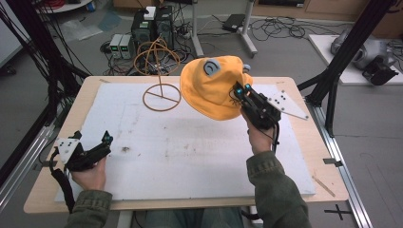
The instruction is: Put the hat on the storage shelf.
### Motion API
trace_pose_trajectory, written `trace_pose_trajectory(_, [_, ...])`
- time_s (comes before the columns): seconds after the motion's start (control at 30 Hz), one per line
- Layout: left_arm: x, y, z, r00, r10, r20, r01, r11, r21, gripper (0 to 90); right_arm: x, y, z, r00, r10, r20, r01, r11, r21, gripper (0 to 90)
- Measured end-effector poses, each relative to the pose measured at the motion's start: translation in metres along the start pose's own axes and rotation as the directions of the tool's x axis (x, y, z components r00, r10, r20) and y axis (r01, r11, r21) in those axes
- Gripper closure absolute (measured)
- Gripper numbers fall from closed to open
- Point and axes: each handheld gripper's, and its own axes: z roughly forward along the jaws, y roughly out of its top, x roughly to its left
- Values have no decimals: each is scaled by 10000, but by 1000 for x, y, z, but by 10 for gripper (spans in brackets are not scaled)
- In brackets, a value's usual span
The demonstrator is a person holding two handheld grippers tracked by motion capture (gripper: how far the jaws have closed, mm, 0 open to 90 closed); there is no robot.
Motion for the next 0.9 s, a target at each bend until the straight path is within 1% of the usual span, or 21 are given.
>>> trace_pose_trajectory(0.03, [0,0,0,10000,-18,24,18,10000,22,36,1,3,6,9999,-78,-71,78,10000,34,881])
trace_pose_trajectory(0.07, [0,-1,1,10000,-24,60,23,10000,46,36,1,3,6,9999,-78,-71,78,10000,34,881])
trace_pose_trajectory(0.1, [0,-1,1,9999,-49,126,48,10000,71,36,5,10,18,9997,-156,-210,157,9998,78,881])
trace_pose_trajectory(0.13, [0,-2,2,9999,-96,133,94,9999,122,36,5,10,18,9997,-156,-210,157,9998,78,881])
trace_pose_trajectory(0.17, [1,-3,2,9998,-125,167,121,9997,217,36,8,18,31,9991,-217,-368,223,9996,159,881])
trace_pose_trajectory(0.2, [1,-3,2,9998,-125,167,121,9997,217,36,9,21,39,9985,-190,-516,201,9996,218,881])
trace_pose_trajectory(0.23, [1,-4,2,9997,-187,153,184,9996,218,36,9,21,39,9985,-190,-516,201,9996,218,881])
trace_pose_trajectory(0.27, [2,-4,2,9997,-226,125,223,9995,227,36,13,28,53,9976,-129,-678,149,9995,287,881])
trace_pose_trajectory(0.33, [3,-4,2,9996,-248,121,245,9995,217,36,17,34,68,9970,-280,-726,300,9992,275,881])
trace_pose_trajectory(0.4, [3,-4,3,9997,-194,111,192,9996,205,36,21,39,84,9965,-262,-796,285,9992,279,881])
trace_pose_trajectory(0.43, [3,-4,3,9998,-175,103,173,9996,223,36,21,39,84,9965,-262,-796,285,9992,279,881])
trace_pose_trajectory(0.47, [4,-3,3,9997,-214,78,212,9996,173,36,25,43,101,9959,-248,-865,278,9990,343,881])
trace_pose_trajectory(0.5, [5,-3,3,9997,-240,63,239,9995,194,36,28,44,110,9957,-255,-896,288,9990,350,880])
trace_pose_trajectory(0.53, [5,-3,3,9997,-240,63,239,9995,194,36,28,44,110,9957,-255,-896,288,9990,350,880])
trace_pose_trajectory(0.57, [5,-3,3,9996,-271,61,270,9995,153,36,31,47,128,9947,-275,-986,318,9986,420,881])
trace_pose_trajectory(0.67, [6,-3,3,9995,-317,85,316,9993,180,36,35,48,155,9927,-363,-1148,446,9965,709,881])
trace_pose_trajectory(0.73, [5,-3,3,9993,-356,111,354,9992,186,36,37,47,170,9928,-289,-1162,382,9962,784,881])
trace_pose_trajectory(0.77, [5,-3,3,9991,-404,153,402,9990,185,36,37,47,170,9928,-289,-1162,382,9962,784,881])
trace_pose_trajectory(0.8, [6,-3,3,9986,-473,225,468,9986,231,36,38,47,178,9925,-305,-1187,405,9957,830,881])
trace_pose_trajectory(0.83, [7,-3,4,9979,-595,251,589,9980,231,36,40,46,191,9930,-306,-1142,404,9955,853,881])
trace_pose_trajectory(0.9, [9,-3,4,9968,-769,236,764,9969,195,36,39,44,203,9937,-230,-1097,335,9949,948,881])
